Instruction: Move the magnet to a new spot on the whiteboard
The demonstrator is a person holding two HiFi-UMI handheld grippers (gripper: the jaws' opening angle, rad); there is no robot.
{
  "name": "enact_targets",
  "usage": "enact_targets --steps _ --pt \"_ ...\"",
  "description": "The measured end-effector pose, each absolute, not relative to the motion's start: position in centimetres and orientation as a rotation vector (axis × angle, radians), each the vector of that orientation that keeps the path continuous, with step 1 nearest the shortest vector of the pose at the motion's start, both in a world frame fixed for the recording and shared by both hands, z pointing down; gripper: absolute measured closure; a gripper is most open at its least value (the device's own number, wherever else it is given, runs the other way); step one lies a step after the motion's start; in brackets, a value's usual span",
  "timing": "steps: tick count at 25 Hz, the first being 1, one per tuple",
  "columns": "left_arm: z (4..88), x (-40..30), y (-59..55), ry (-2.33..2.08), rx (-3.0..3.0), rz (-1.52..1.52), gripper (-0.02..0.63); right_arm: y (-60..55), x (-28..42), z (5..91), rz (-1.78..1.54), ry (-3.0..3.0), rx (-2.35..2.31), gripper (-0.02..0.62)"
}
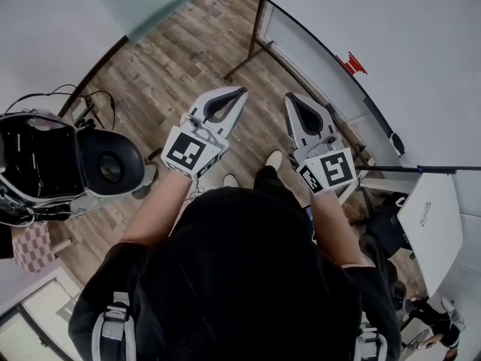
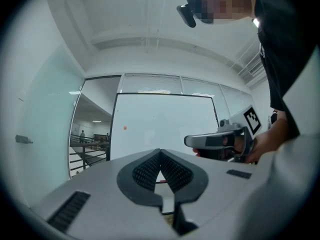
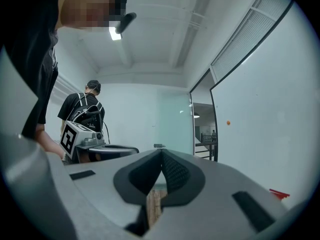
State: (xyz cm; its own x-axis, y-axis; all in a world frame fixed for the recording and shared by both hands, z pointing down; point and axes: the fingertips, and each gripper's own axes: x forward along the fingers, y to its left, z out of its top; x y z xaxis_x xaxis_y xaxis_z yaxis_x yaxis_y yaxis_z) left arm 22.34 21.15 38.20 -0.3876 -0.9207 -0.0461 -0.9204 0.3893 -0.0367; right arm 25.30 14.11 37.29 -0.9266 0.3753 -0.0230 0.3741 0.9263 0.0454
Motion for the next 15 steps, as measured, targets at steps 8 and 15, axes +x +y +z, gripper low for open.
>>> enact_targets --steps 8,15 --pt "37.4 18.9 21.7 2.574 -1.687 -0.004 0.604 14.9 21.8 36.9 0.051 3.051 0.627 0.601" --pt "37.3 15.9 20.7 2.588 -1.652 -0.014 0.604 14.0 18.3 36.7 0.049 3.028 0.660 0.601"
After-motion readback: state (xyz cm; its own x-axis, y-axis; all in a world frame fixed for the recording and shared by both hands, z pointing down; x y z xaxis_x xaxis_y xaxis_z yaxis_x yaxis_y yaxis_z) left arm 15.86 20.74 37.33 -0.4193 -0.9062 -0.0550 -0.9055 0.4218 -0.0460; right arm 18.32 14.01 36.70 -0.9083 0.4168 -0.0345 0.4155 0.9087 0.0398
